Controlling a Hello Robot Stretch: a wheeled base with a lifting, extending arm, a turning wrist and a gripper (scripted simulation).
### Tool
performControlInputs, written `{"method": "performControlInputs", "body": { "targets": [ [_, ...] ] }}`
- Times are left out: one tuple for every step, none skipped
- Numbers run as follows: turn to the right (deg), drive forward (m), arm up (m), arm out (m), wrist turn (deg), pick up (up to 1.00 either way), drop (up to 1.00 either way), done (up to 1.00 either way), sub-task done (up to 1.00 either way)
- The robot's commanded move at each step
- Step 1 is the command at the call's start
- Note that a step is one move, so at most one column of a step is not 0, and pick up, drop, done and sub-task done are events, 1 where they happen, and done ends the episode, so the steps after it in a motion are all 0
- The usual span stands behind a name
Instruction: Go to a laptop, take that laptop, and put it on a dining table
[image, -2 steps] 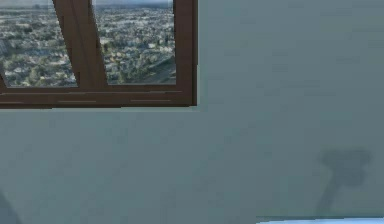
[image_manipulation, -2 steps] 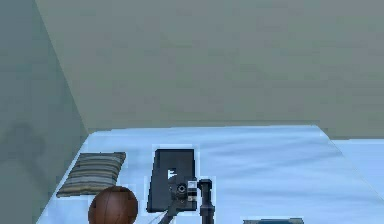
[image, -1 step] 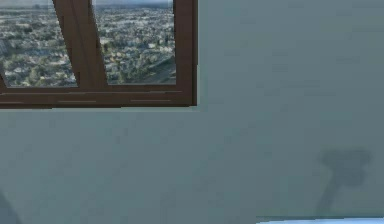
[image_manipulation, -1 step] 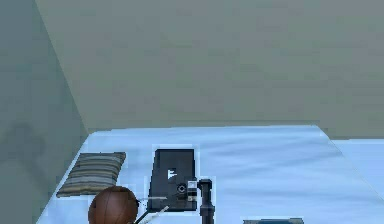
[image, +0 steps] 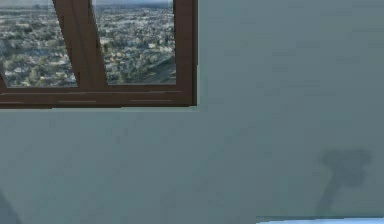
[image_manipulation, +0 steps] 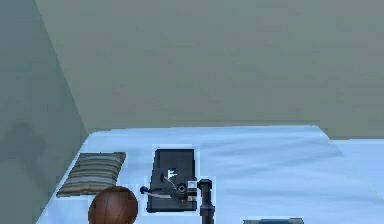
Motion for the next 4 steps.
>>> {"method": "performControlInputs", "body": {
  "targets": [
    [0.0, 0.0, 0.0, 0.0, 30.0, 0.0, 0.0, 0.0, 0.0],
    [0.0, 0.0, -0.3, 0.0, 0.0, 0.0, 0.0, 0.0, 0.0],
    [0.0, 0.0, 0.0, 0.0, 0.0, 1.0, 0.0, 0.0, 0.0],
    [0.0, 0.0, 0.1, 0.0, 0.0, 0.0, 0.0, 0.0, 0.0]
  ]
}}
